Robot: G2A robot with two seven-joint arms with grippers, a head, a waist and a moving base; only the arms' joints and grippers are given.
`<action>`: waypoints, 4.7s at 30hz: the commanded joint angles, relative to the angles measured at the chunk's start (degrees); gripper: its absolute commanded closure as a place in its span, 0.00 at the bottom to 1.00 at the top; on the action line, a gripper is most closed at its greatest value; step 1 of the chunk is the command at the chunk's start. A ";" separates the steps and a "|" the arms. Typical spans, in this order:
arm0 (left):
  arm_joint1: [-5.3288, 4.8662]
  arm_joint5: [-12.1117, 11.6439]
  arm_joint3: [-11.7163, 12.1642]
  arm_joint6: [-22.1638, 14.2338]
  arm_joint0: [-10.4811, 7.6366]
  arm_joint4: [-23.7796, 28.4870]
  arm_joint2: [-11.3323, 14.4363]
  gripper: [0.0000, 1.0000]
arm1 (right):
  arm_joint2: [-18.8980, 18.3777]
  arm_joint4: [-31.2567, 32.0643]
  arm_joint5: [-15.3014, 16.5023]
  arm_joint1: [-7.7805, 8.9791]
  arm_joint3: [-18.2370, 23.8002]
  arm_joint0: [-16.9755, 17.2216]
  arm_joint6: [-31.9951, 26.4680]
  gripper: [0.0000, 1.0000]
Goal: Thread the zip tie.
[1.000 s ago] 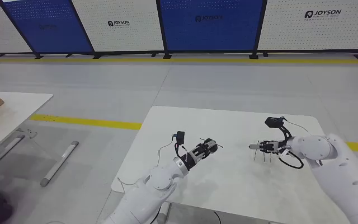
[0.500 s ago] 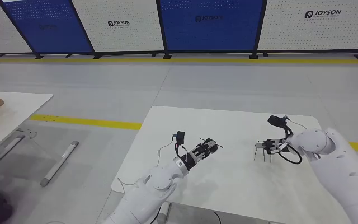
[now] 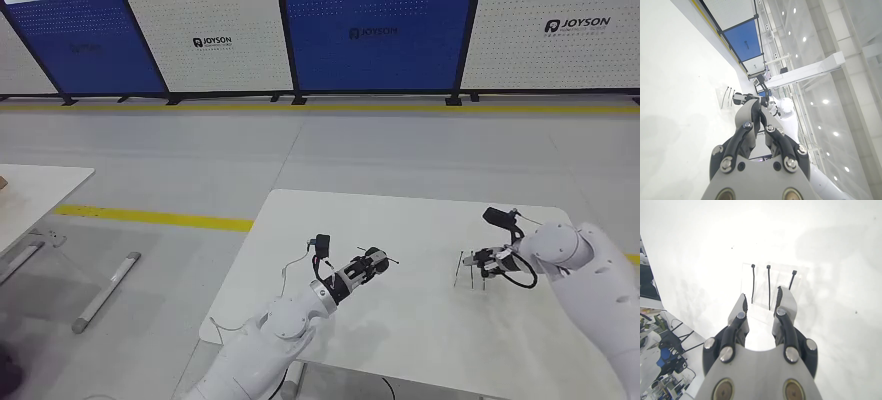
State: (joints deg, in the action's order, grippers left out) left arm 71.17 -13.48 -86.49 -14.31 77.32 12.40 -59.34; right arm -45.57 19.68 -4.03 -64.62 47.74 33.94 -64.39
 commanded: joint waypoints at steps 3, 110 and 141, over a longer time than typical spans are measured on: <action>0.00 0.00 0.00 0.00 0.00 0.00 0.00 1.00 | 0.87 0.69 -1.48 -0.65 -1.01 -0.95 -0.62 0.69; 0.00 0.00 0.00 0.00 0.00 0.00 0.00 1.00 | 5.22 4.45 12.34 -12.03 -27.19 -10.59 1.50 1.00; 0.00 0.00 0.00 0.00 0.00 0.00 0.00 1.00 | -5.33 7.24 9.74 -3.42 -5.37 1.35 6.30 1.00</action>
State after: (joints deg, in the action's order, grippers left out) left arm 71.17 -13.48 -86.49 -14.31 77.32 12.40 -59.34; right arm -50.13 26.61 5.92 -68.55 40.73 34.36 -58.17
